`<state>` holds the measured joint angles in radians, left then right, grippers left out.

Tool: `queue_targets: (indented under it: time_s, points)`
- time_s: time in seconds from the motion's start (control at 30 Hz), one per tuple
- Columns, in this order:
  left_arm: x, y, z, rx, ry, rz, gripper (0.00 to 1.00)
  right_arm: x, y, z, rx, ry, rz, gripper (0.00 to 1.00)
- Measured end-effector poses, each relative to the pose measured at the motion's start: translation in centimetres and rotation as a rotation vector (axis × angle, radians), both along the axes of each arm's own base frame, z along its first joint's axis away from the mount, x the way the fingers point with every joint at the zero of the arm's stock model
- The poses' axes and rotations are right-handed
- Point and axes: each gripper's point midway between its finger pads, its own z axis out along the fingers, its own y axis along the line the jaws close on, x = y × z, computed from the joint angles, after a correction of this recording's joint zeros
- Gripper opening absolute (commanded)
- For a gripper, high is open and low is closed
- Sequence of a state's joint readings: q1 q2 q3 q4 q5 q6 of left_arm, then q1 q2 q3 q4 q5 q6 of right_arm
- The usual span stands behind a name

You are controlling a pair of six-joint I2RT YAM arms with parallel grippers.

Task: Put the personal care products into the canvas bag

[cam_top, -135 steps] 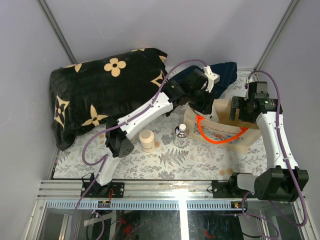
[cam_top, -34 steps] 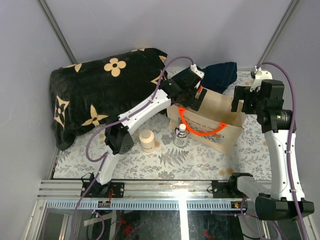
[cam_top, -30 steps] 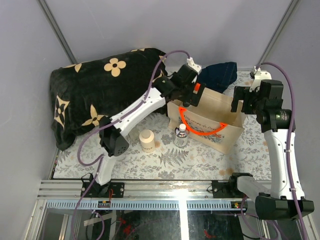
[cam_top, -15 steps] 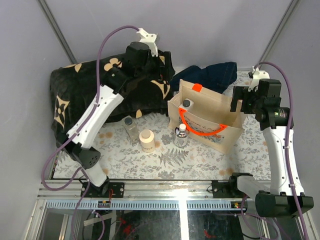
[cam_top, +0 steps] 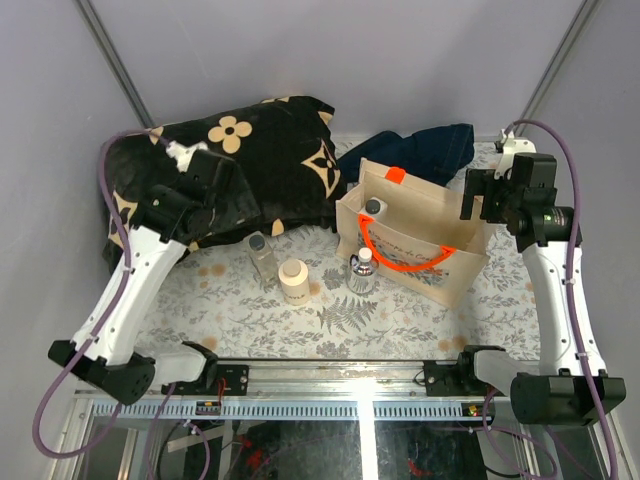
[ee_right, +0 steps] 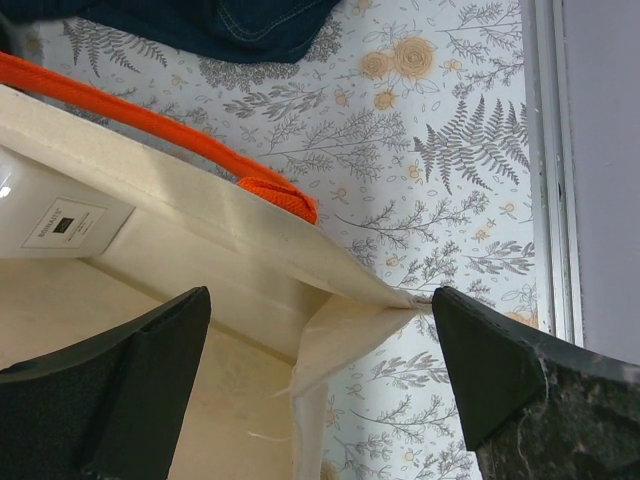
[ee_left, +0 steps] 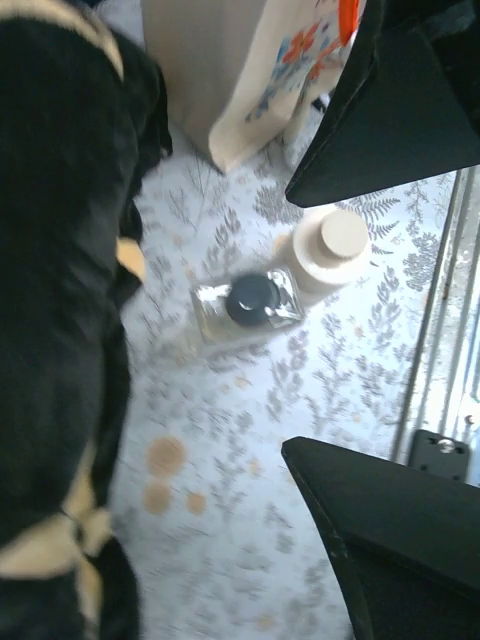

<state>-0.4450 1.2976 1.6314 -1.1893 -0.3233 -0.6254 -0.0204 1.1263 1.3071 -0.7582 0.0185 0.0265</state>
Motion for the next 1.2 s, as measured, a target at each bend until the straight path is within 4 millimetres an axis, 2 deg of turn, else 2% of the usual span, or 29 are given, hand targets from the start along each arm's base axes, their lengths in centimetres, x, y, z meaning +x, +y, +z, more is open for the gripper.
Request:
queue_targets:
  time_s: [0.07, 0.13, 0.33, 0.4, 0.7, 0.93, 1.2]
  points:
    - [-1.7, 1.7, -1.4, -0.018, 0.047, 0.102, 1.0, 0.2, 0.0, 0.0, 0.001, -0.005, 0.0, 1.0]
    - [-3.2, 2.3, -3.0, -0.031, 0.091, 0.167, 1.0, 0.3, 0.0, 0.0, 0.002, -0.006, 0.0, 1.0]
    - [-4.6, 2.2, -7.7, -0.055, 0.223, 0.264, 1.0, 0.4, 0.1, 0.1, 0.002, -0.012, 0.002, 1.0]
    - [-4.5, 1.8, -8.3, -0.07, 0.241, 0.278, 1.0, 0.4, 0.2, 0.1, 0.002, -0.013, 0.005, 1.0]
    - [-2.1, -0.1, -7.9, -0.169, 0.177, 0.27, 1.0, 0.4, 0.5, 0.3, -0.001, -0.02, 0.016, 1.0]
    - [-1.6, -1.2, -11.5, -0.176, 0.234, 0.251, 1.0, 0.4, 0.3, 0.2, -0.012, -0.019, 0.008, 1.0]
    - [-0.2, -1.8, -13.6, -0.153, 0.251, 0.233, 1.0, 0.4, 0.1, 0.1, -0.022, -0.015, 0.001, 1.0]
